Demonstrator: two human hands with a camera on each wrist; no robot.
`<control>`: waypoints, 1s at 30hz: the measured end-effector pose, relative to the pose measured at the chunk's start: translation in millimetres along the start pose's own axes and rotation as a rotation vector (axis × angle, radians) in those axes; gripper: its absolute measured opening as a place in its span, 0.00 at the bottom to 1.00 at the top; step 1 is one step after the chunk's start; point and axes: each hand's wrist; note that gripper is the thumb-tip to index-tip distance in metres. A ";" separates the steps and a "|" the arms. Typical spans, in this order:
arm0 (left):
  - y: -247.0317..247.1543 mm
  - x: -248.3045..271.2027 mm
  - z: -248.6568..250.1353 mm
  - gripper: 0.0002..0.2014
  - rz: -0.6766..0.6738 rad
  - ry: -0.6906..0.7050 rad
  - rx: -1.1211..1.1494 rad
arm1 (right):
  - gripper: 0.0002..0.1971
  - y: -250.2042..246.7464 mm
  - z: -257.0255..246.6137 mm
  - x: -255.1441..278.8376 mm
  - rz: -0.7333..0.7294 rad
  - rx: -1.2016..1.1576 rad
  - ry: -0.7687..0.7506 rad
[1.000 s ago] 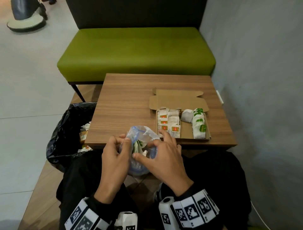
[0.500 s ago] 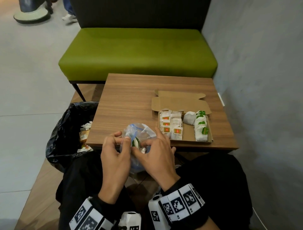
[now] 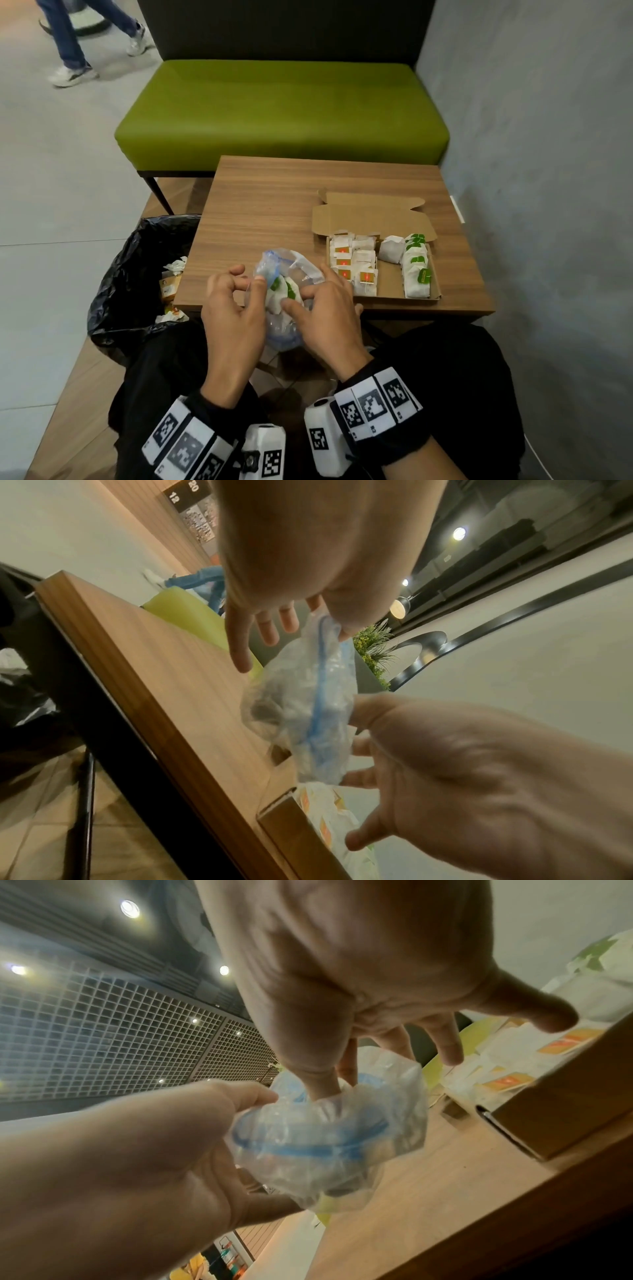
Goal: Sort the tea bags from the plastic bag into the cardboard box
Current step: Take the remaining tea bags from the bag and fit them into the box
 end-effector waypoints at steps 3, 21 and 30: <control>2.9 -13.3 2.6 0.08 0.020 0.048 -0.104 | 0.07 -3.3 6.5 -6.6 0.047 -0.026 -0.041; 33.0 -89.9 -3.7 0.09 0.083 0.145 -0.412 | 0.06 -15.5 34.3 -57.9 0.346 -0.557 -0.268; 61.7 -114.2 -28.4 0.22 -0.176 0.009 -0.367 | 0.03 -19.7 51.7 -79.6 0.293 -0.557 -0.217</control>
Point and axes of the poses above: each hand's wrist, its own x-axis away from the middle knuckle, its own y-axis out of the palm, z = x × y, and after that the axes turned 1 degree about z, right-handed
